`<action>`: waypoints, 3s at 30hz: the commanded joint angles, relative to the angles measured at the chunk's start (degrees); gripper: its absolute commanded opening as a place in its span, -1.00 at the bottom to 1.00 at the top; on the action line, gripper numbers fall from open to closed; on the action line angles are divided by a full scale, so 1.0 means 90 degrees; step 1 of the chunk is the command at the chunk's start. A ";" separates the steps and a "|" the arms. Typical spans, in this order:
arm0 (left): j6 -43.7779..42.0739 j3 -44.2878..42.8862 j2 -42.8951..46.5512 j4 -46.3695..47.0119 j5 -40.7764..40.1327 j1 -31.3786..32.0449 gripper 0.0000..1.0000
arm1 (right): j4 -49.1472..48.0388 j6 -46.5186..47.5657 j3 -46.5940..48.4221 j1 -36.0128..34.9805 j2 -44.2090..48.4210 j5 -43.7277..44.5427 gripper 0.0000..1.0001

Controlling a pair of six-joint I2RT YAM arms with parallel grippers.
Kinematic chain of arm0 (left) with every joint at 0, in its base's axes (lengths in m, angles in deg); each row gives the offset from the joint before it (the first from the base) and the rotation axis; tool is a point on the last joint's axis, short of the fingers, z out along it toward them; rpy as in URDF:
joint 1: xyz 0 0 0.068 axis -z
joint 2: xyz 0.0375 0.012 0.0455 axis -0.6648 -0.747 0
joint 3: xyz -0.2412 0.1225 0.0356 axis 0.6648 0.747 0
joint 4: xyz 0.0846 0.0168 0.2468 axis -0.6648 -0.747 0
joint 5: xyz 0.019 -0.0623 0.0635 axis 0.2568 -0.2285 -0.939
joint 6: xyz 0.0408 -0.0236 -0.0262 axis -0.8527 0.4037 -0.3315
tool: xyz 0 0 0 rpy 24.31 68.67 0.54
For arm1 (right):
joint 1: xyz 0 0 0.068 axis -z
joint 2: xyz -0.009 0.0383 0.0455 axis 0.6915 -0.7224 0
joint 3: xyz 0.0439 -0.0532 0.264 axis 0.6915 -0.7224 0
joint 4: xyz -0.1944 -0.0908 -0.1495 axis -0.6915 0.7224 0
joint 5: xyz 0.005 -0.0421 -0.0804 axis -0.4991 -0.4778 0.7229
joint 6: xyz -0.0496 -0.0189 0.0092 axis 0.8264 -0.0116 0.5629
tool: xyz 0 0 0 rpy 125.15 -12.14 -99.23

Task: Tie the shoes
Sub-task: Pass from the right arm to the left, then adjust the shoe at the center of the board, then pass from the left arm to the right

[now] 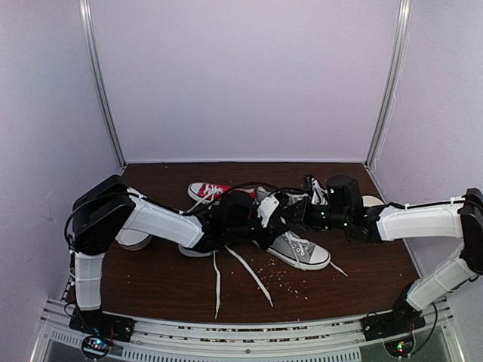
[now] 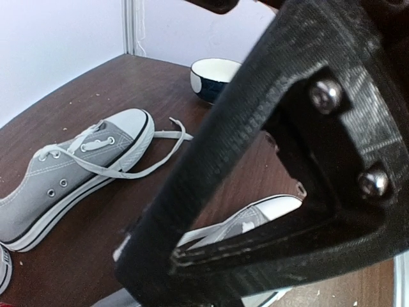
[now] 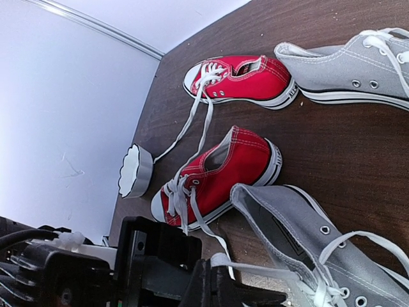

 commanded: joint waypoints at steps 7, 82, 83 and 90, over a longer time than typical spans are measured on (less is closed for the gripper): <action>-0.0051 0.0357 0.0447 0.0127 -0.0280 -0.0157 -1.00 | 0.2151 0.0947 -0.0011 0.0336 0.1122 0.0908 -0.42; -0.1439 -0.0245 0.1660 -0.3736 0.1494 -0.0869 -1.00 | 0.1050 0.4242 -0.0070 -0.1796 -0.1148 0.1841 -0.37; -0.1443 -0.0241 0.1667 -0.3746 0.1487 -0.0872 -1.00 | 0.1023 0.4242 -0.0097 -0.1799 -0.1128 0.1842 -0.50; -0.1488 -0.0184 0.1709 -0.3737 0.1450 -0.0961 -1.00 | 0.1233 0.4189 -0.0117 -0.1793 -0.0897 0.1407 -1.00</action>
